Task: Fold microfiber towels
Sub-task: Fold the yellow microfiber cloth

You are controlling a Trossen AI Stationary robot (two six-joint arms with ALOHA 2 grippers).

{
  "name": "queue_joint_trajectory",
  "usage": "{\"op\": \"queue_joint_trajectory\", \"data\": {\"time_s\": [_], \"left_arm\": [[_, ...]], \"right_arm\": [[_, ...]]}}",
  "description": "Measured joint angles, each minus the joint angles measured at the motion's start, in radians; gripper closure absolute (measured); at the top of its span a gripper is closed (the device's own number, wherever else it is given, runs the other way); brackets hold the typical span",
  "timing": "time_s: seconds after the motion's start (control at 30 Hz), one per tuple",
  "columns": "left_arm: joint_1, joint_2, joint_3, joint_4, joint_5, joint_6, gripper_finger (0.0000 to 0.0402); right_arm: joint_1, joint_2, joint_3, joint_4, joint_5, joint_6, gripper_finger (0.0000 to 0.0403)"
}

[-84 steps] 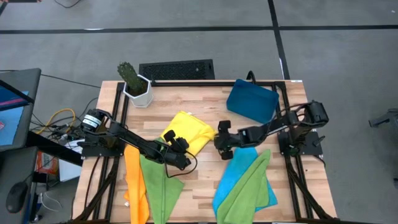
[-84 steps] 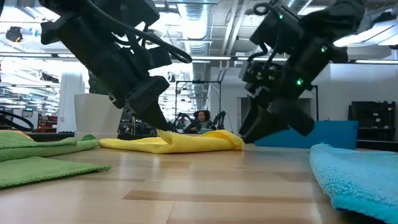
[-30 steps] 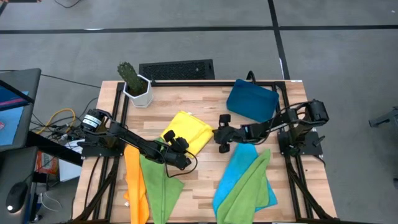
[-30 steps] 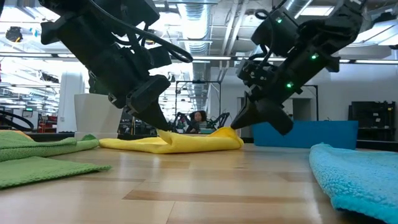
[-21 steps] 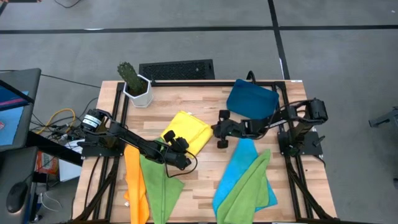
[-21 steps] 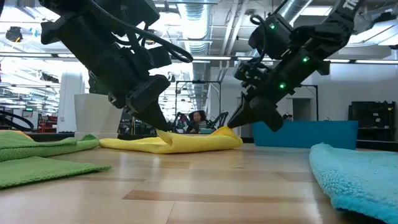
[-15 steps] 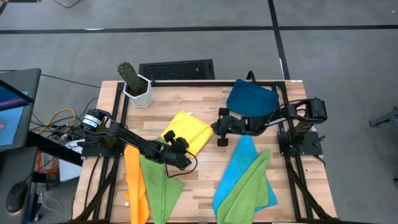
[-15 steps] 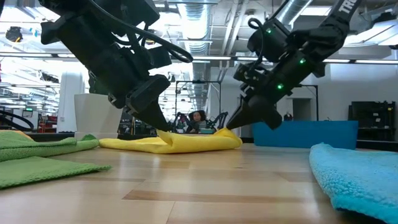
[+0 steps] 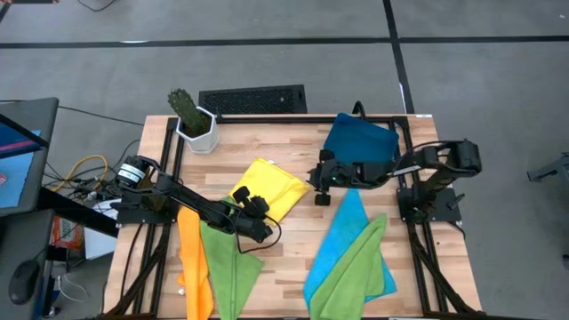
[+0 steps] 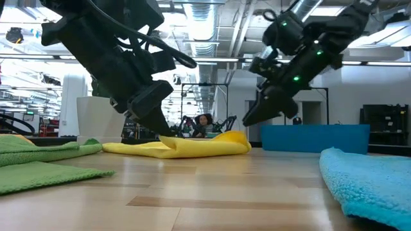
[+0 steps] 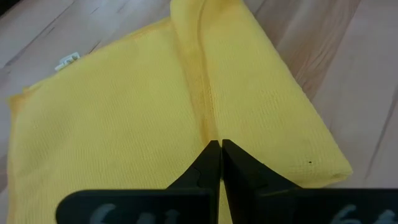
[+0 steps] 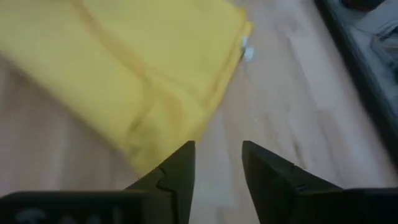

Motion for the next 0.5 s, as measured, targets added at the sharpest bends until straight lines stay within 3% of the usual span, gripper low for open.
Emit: {"op": "queue_joint_trajectory", "data": {"time_s": [0.17, 0.33, 0.5], "left_arm": [[0.000, 0.000, 0.000, -0.002, 0.000, 0.004, 0.0401], [0.000, 0.000, 0.000, -0.010, -0.001, 0.004, 0.0401], [0.000, 0.000, 0.000, -0.014, -0.001, -0.002, 0.0401]], "right_arm": [[0.044, -0.048, -0.114, 0.047, 0.005, 0.095, 0.0244], [0.109, 0.044, -0.182, 0.214, 0.064, 0.122, 0.0250], [0.144, 0.156, -0.148, 0.310, 0.149, 0.047, 0.0255]]}}
